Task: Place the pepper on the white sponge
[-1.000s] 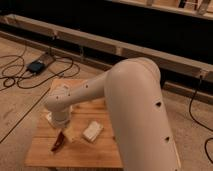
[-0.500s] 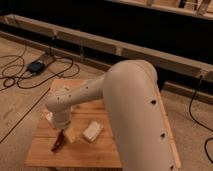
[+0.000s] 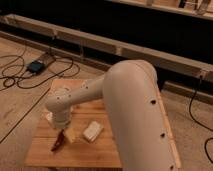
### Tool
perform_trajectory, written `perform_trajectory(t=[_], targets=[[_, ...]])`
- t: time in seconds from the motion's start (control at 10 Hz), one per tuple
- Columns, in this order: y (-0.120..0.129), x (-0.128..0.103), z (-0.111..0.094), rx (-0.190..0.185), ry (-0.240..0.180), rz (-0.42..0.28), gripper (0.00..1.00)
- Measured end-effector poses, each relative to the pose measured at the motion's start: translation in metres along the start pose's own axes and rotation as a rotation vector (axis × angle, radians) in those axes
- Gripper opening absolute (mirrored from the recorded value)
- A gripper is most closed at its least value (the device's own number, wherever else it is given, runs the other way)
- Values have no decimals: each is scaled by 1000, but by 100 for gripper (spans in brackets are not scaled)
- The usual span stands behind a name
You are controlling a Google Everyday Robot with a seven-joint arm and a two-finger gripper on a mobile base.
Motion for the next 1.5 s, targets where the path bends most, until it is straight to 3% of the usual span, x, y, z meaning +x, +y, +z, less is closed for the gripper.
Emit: perform_trajectory(t=[0.4, 0.7, 1.1, 1.5], targets=[[-2, -2, -3, 21, 5, -2, 80], [-5, -4, -3, 38, 44, -36, 80], [-10, -14, 3, 31, 80, -91, 80], [-10, -17, 12, 24, 82, -105, 80]])
